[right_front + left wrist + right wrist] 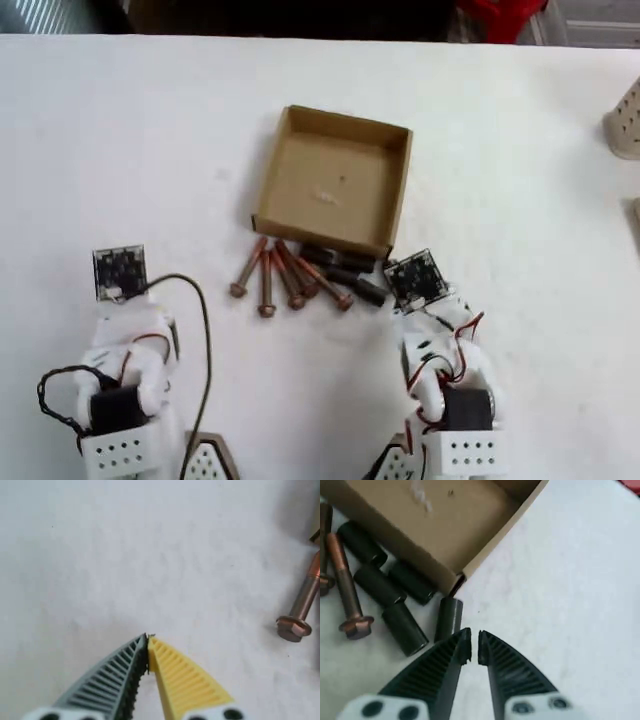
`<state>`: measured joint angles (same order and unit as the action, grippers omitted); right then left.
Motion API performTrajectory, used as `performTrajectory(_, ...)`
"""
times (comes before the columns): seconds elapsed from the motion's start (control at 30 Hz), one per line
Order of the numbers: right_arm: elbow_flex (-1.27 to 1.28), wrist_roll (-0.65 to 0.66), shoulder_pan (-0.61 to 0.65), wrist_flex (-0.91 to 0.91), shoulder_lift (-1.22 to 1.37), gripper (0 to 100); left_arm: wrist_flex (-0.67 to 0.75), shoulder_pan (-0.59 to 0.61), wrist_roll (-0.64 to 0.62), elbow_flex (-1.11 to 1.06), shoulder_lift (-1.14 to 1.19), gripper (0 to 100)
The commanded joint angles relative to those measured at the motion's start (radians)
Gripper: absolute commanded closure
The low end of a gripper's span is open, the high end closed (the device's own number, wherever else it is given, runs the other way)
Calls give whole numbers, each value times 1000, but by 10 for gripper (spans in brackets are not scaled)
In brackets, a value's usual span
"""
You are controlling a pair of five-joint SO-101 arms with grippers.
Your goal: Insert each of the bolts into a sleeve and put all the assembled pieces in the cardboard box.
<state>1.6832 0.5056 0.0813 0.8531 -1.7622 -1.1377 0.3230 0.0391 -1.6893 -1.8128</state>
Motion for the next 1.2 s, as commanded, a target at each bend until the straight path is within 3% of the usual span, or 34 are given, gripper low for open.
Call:
performTrajectory(0.0, 0, -60, 19, -108, 4, 980, -6, 10, 6, 26, -8, 979)
performTrajectory(0.17, -21, -60, 64, -22, 5, 910, -5, 10, 6, 28, -8, 979)
performTrajectory(0.4, -160, -61, 119, 136, 67, 939, -3, 10, 6, 28, -8, 979)
performTrajectory(0.8, -559, -71, 142, 35, 866, 939, -2, 10, 6, 26, -8, 979)
performTrajectory(0.97, -727, -221, 139, 35, 1127, 939, -2, 10, 6, 26, -8, 979)
performTrajectory(1.17, -861, -201, 133, 35, 1391, 938, 20, 5, 6, 18, -8, 979)
